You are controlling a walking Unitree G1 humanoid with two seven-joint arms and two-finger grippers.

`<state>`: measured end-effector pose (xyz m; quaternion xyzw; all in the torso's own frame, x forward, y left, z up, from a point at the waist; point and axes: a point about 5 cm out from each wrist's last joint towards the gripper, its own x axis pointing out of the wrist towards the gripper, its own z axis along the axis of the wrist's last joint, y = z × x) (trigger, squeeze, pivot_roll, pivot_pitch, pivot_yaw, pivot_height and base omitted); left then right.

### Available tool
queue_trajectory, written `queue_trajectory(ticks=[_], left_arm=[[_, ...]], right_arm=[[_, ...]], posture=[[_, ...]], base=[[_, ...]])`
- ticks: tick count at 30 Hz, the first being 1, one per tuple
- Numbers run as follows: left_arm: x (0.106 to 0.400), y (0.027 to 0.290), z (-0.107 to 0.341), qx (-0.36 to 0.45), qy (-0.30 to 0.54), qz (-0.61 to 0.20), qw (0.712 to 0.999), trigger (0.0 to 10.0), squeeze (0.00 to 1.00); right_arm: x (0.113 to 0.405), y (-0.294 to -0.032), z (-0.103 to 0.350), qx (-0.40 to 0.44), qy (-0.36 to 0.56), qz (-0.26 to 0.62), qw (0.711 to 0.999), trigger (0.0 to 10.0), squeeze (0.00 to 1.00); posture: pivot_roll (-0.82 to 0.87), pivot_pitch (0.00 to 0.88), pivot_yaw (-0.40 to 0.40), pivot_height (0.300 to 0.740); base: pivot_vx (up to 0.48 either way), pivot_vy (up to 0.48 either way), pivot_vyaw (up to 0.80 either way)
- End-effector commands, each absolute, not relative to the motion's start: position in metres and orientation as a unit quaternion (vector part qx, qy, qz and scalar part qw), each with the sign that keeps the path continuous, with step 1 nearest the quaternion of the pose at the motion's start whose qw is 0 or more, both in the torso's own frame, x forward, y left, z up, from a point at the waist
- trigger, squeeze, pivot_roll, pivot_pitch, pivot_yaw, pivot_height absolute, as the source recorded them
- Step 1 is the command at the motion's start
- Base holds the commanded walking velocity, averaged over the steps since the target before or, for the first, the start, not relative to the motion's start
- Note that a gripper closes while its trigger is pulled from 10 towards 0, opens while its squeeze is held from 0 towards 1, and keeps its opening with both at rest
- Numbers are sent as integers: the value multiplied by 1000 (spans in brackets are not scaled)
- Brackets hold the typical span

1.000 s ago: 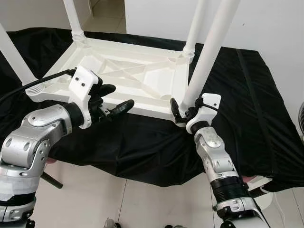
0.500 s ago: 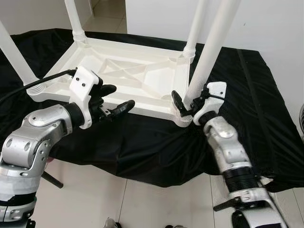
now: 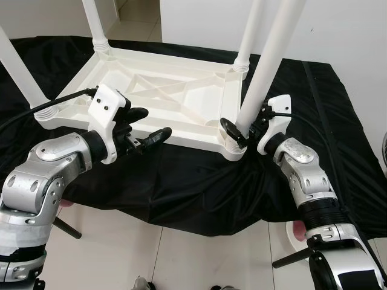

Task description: Building children table

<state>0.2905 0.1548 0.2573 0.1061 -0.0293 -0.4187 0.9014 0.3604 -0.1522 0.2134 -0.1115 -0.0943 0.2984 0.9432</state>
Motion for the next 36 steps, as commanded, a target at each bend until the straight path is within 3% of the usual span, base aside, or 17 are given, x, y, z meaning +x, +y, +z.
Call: queue_trajectory(ticks=[1,2,4,5,16,22,26,36], left_arm=[[290,155,262,116,-34,-410,904,10000,0],[290,155,262,116,-34,-410,904,10000,0],[290,155,263,116,-34,-410,904,10000,0],[290,155,263,116,-34,-410,904,10000,0],[287,152,261,115,-22,-432,894,10000,0],[282,151,257,130,3,-482,867,10000,0],[273,146,255,143,25,-551,821,10000,0],[268,133,256,156,21,-606,779,10000,0]], right_arm=[[362,-154,218,-112,-96,306,940,10000,0],[362,-153,218,-109,-92,320,937,4588,0],[362,-152,218,-107,-89,331,933,4588,0],[363,-152,218,-105,-82,350,927,0,0],[369,-153,208,-108,-45,332,936,0,0],[369,-151,194,-93,-16,296,951,0,0],[370,-152,181,-90,5,211,973,0,0],[367,-154,168,-74,13,92,993,0,0]], posture=[[17,148,36,740],[17,148,36,740],[17,148,36,740],[19,149,37,740],[19,149,37,740],[24,148,31,740],[23,145,26,740],[23,142,14,740]], base=[[0,0,0],[0,0,0],[0,0,0],[0,0,0],[0,0,0],[0,0,0],[0,0,0],[0,0,0]])
